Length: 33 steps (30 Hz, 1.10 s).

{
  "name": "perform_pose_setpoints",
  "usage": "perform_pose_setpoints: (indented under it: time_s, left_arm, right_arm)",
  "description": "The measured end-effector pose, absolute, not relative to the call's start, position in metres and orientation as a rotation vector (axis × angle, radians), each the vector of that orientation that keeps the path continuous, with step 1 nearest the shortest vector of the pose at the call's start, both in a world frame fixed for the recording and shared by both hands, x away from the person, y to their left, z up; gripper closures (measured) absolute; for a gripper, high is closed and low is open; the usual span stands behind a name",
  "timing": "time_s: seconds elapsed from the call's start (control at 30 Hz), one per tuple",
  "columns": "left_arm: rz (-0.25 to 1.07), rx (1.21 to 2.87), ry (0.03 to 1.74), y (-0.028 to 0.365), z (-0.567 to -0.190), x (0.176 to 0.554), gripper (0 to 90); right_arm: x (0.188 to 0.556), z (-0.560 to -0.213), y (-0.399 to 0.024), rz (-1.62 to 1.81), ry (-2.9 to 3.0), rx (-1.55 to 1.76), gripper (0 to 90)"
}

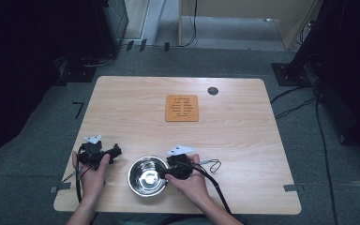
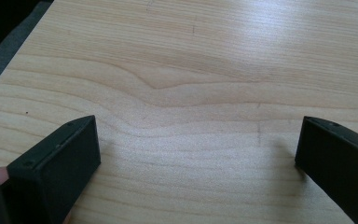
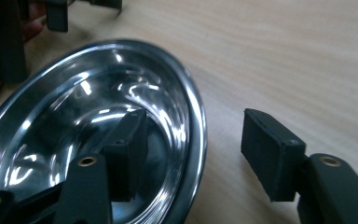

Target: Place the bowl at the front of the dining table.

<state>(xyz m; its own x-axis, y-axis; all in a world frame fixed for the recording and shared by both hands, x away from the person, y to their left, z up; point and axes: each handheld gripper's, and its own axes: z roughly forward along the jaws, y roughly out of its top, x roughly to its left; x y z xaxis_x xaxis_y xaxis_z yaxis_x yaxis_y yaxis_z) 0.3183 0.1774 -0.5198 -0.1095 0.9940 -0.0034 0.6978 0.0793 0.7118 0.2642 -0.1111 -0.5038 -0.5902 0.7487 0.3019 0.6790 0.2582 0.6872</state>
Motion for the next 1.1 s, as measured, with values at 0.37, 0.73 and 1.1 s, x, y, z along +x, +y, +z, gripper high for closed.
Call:
perform_pose_setpoints:
  time_s: [0.37,0.73,1.1]
  left_arm:
    - [0.776,1.667,1.864,0.177,-0.520,0.318,0.0]
    - [0.776,1.668,1.864,0.177,-0.520,0.318,0.0]
    - [0.776,1.667,1.864,0.177,-0.520,0.318,0.0]
  right_arm:
    - [0.263,-0.510,-0.106,1.217,2.538,1.330,70.1]
    - [0.265,-0.510,-0.117,1.369,2.524,1.365,87.6]
    - [0.265,-0.509,-0.122,1.428,2.523,1.469,87.2]
